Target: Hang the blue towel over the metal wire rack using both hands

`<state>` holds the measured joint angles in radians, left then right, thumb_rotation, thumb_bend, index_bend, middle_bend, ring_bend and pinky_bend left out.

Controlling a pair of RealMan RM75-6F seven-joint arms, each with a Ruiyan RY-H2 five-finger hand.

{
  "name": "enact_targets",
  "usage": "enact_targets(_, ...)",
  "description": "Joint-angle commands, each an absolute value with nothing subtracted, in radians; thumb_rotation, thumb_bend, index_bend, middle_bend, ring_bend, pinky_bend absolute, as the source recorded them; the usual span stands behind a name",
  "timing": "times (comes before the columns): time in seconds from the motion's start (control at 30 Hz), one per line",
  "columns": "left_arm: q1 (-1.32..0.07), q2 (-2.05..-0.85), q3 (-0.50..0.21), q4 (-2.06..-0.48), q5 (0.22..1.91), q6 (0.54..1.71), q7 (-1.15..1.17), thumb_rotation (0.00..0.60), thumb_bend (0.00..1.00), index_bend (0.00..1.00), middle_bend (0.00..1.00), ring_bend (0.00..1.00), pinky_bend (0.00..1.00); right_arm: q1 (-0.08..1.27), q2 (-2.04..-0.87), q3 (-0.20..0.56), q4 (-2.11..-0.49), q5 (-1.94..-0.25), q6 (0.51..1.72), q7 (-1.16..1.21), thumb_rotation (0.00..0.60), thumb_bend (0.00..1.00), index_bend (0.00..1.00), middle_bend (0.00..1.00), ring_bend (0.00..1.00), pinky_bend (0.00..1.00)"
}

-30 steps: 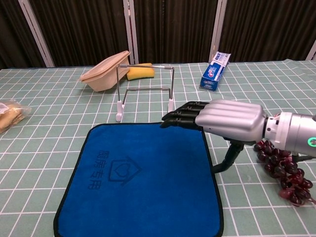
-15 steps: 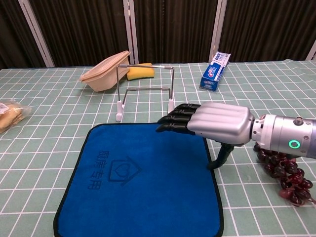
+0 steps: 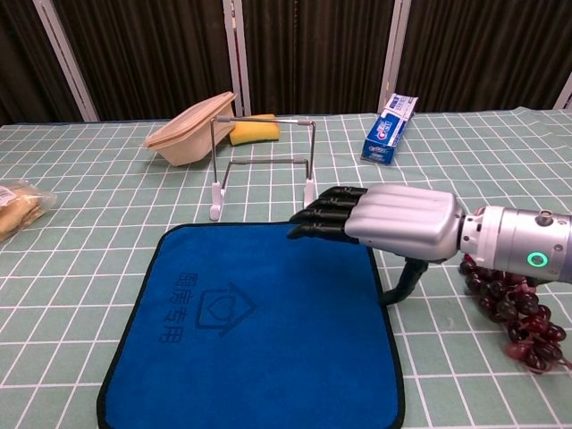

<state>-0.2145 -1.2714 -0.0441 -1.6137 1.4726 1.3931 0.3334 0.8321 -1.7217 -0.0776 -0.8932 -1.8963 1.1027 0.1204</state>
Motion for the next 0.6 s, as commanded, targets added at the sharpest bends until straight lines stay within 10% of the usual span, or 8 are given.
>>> enact_targets(0.03,-0.215,-1.271,-0.044,-1.614,1.472,1.392,0.332,0.600,0.01,0.00,0.00,0.00,0.00,0.826,-1.712,-0.089,-0.888,-1.894,1.110,0.121,0.600,0.00,0.00,0.00,0.00,0.00)
enact_targets(0.6,-0.216,-1.273,-0.042,-1.618,1.473,1.391,0.333,0.600,0.01,0.00,0.00,0.00,0.00,0.832,-1.767,-0.093,-0.841,-1.861,1.147,0.169,0.600,0.00,0.00,0.00,0.00,0.00)
